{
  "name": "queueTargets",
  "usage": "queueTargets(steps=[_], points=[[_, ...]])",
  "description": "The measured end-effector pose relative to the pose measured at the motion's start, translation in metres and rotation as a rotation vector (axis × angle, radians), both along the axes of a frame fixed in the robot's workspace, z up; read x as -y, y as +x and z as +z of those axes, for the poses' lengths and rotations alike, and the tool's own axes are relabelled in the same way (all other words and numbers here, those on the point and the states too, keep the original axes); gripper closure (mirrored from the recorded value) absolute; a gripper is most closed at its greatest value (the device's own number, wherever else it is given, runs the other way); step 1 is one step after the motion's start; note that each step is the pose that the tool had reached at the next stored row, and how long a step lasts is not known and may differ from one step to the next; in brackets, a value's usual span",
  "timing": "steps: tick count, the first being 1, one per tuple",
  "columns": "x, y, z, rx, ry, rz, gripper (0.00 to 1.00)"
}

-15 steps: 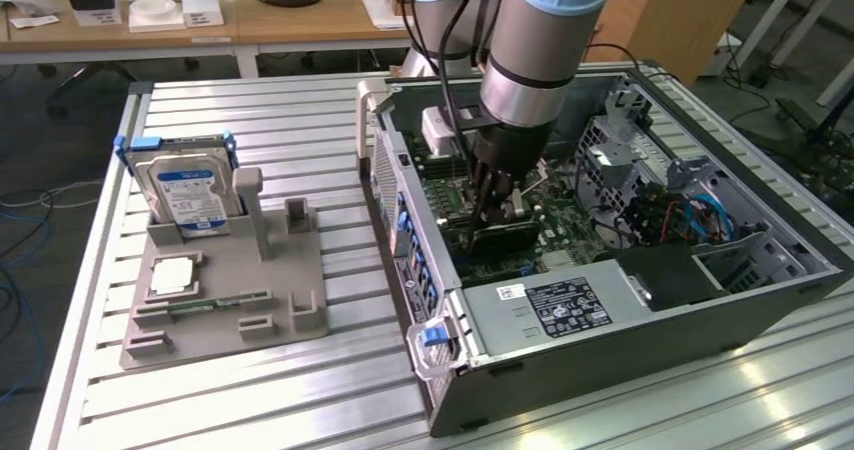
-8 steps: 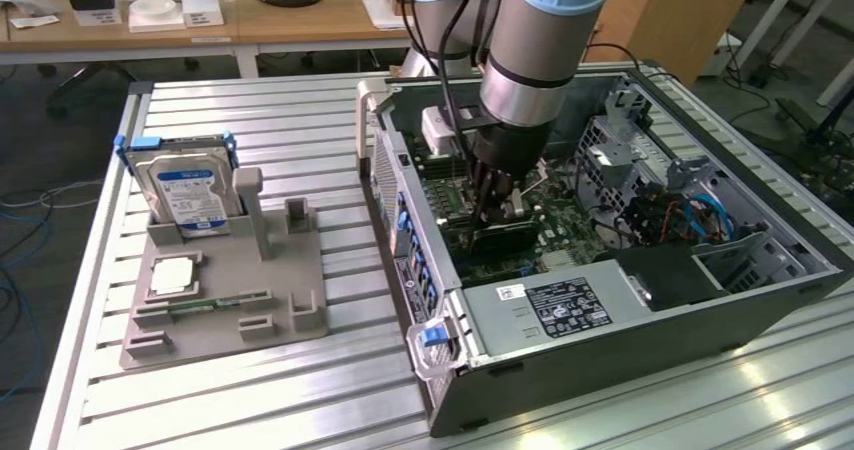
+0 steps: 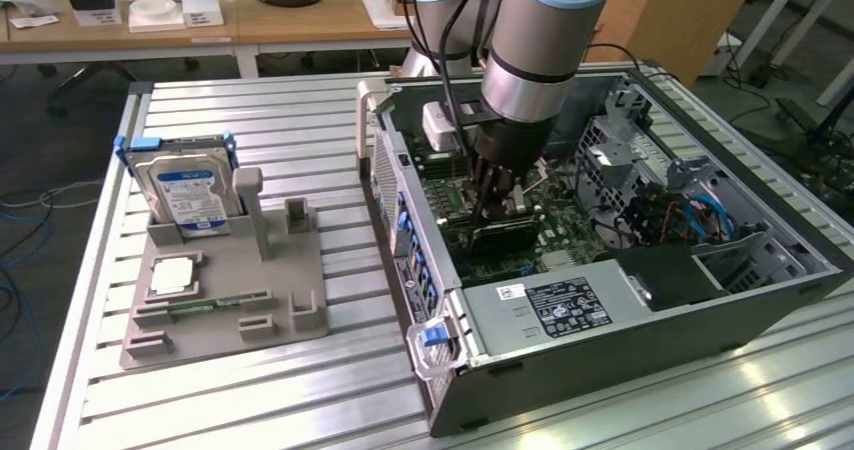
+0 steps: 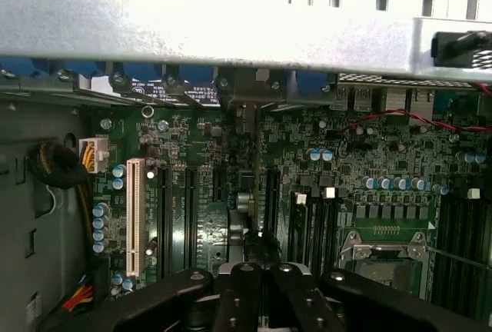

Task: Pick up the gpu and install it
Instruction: 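Press down on the gpu until it lock into place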

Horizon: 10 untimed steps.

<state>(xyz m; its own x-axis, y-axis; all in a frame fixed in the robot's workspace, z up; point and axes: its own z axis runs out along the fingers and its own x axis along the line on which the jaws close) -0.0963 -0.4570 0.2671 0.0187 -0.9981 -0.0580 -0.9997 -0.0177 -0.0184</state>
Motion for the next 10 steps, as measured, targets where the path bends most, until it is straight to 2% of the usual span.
queueTargets(steps=[10], points=[[0.0, 0.0, 0.0001, -0.0001, -0.0003, 0.0, 0.89]])
